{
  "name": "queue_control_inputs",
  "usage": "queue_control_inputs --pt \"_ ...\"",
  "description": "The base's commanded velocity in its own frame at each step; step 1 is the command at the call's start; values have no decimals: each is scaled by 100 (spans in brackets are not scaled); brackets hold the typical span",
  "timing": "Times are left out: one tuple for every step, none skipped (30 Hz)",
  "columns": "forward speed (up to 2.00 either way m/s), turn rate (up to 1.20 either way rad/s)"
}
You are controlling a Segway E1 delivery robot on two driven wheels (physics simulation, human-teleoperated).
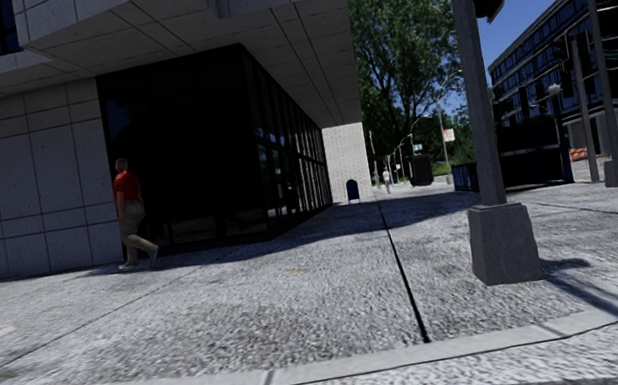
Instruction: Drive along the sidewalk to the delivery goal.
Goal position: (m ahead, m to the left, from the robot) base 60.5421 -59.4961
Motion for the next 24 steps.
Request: queue_control_inputs --pt "200 -12" --pt "200 -12" --pt "200 -13" --pt "193 -14" --pt "186 -17" --pt "180 -19" --pt "170 -20" --pt "170 -20" --pt "167 -21" --pt "166 -21" --pt "166 -21" --pt "165 -21" --pt "165 -21" --pt "165 -21" --pt "165 -22" --pt "165 -23" --pt "165 -23" --pt "165 -24" --pt "165 -24" --pt "165 -24" --pt "165 -24" --pt "165 -24" --pt "165 -24" --pt "166 -24"
